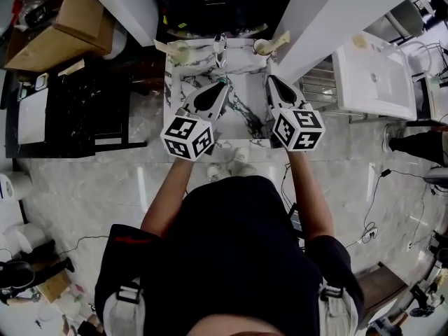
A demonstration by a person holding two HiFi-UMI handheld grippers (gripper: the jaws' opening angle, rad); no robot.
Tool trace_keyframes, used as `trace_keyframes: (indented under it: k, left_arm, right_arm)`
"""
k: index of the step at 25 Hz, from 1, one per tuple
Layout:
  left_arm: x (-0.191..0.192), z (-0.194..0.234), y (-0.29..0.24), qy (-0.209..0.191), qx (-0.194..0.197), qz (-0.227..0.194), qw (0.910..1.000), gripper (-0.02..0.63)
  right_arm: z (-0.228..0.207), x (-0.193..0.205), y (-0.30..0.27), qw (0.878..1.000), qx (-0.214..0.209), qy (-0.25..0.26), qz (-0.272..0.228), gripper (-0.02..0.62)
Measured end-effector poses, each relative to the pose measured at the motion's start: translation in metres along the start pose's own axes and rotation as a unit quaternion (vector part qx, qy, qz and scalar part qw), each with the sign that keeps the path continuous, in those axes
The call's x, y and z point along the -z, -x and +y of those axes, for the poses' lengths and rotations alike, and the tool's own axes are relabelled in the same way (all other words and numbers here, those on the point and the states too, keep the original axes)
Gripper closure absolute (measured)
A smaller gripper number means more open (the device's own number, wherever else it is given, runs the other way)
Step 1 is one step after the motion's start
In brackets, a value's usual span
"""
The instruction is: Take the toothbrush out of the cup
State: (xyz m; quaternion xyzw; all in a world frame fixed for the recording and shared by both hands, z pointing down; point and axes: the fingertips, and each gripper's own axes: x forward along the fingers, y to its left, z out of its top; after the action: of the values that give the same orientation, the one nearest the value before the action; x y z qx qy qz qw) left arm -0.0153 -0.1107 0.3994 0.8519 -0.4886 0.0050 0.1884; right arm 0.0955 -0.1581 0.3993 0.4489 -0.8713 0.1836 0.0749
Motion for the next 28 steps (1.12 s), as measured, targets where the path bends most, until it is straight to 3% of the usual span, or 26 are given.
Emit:
trace_keyframes:
  k: [28]
  left_arm:
    - [0.035,0.021,-0.130,0.045,-0.007,0.037,0.9983,0.572]
  right_arm:
    - [-0.102,0.022,-0.062,0.998,-0.002,-0.029,0.057,0.561]
